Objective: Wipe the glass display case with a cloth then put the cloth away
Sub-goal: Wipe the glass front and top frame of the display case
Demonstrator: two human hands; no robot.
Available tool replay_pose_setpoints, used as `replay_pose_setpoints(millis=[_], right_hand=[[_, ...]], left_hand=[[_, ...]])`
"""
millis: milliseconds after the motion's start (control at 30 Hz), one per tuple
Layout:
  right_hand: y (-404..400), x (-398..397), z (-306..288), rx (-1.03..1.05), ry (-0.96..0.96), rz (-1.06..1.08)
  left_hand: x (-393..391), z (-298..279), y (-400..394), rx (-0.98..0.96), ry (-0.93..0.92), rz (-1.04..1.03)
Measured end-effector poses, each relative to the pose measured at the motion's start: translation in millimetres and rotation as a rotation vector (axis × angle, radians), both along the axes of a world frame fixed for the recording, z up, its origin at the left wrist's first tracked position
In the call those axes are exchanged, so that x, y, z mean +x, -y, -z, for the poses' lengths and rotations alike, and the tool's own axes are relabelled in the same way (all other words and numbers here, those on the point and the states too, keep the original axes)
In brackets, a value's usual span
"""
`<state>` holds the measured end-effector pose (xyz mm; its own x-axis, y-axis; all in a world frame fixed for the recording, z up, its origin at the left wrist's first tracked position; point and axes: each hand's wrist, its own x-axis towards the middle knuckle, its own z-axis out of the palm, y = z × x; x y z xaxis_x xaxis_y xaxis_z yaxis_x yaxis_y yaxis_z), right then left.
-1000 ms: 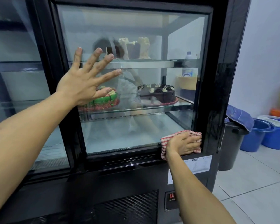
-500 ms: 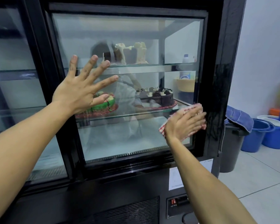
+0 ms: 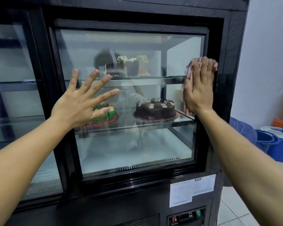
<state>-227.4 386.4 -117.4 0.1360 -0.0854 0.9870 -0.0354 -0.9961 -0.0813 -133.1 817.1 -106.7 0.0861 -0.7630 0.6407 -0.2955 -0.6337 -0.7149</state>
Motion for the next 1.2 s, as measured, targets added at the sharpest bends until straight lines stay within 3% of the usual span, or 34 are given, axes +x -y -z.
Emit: replay_pose_setpoints(millis=[267,367,467,700,800,900,1033,1133,1200], right_hand=[[-18,-6,208,0.151,-0.102,0.006],[-13,-8,228,0.151,-0.162,0.015],[-9,-10,190,0.023,-0.164,-0.006],[11,-3,-25,-0.18,-0.089,0.006],[9,-4,-33,-0.112,-0.064,-0.043],[4,-3,15,-0.066,-0.018,-0.047],[0,-11,131,-0.062,-0.084,-0.044],[-14,-13,224,0.097,-0.148,-0.019],[-25,-12,256,0.239,-0.172,-0.011]], left_hand=[[0,1,0,-0.008,0.041,0.002],[0,0,1,-0.001,0.046,-0.005],[-1,0,1,-0.007,0.063,-0.013],[-1,1,2,-0.013,0.088,-0.009],[1,1,2,-0.023,0.094,-0.025],[0,2,4,-0.052,0.076,-0.019],[0,2,3,-0.077,0.044,-0.002],[0,5,3,-0.094,0.063,-0.007],[4,6,4,-0.09,0.087,-0.017]])
